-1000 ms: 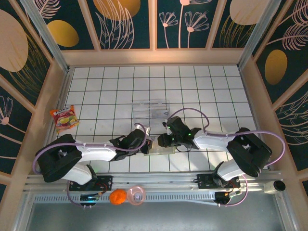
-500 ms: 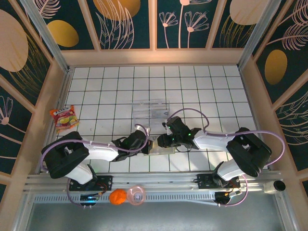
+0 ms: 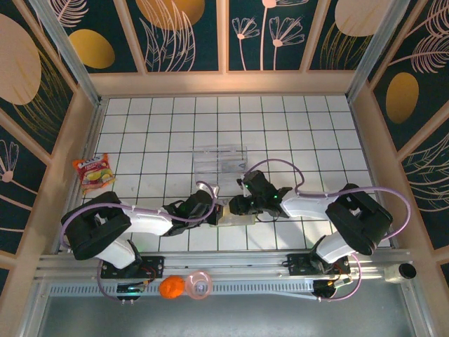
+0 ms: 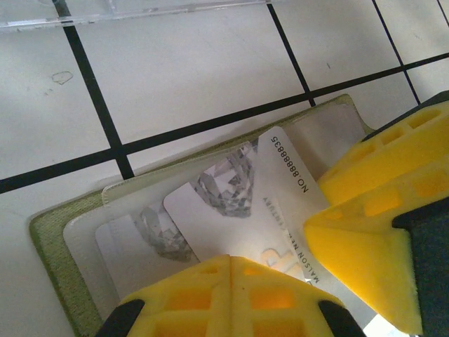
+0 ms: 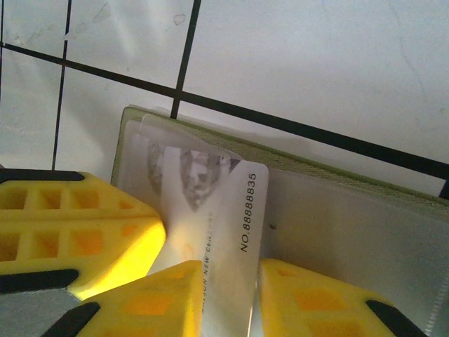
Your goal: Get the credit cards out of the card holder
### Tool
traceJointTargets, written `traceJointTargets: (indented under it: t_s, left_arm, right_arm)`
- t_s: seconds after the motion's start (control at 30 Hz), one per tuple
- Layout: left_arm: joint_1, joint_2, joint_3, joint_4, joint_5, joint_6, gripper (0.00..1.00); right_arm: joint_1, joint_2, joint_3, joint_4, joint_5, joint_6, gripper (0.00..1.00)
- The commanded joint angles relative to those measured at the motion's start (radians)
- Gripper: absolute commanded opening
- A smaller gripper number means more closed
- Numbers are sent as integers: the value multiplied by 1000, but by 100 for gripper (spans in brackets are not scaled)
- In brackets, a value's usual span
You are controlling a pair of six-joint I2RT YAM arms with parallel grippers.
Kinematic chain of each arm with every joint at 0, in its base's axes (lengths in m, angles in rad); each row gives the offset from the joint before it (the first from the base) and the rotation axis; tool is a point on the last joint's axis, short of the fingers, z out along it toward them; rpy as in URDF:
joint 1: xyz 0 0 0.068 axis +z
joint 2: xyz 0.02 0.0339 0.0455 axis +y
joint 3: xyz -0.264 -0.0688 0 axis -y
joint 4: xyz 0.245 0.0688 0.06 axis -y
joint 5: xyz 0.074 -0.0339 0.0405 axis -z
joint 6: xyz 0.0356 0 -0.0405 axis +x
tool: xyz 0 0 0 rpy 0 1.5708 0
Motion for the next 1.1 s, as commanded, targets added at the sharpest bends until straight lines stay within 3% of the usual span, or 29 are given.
traceJointTargets:
  t_s: [0.0, 0.17, 0.33, 0.57, 0.73, 0.87, 1.07]
  left_arm:
    - [0, 9, -22, -66, 17, -13, 0]
    - [0, 23, -22, -61, 32, -12, 0]
    - [0, 9, -28, -62, 24, -16, 0]
    - [6, -12, -33, -70, 21, -11, 0]
    - [10, -26, -26, -56, 38, -3, 1]
    - [13, -118, -12, -29, 58, 24, 13]
    - [128, -309, -125, 301, 323, -43, 40]
  right_arm:
    - [-10, -12, -32, 5, 12, 23, 28]
    - [-11, 6, -27, 40, -37, 15, 22]
    - [-12, -1, -37, 48, -22, 26, 9]
    - [-34, -124, -90, 30, 27, 36, 0]
    - [-54, -265, -115, -6, 67, 12, 0]
    - [-57, -407, -118, -9, 96, -12, 0]
    - [-59, -587, -148, 71, 95, -14, 0]
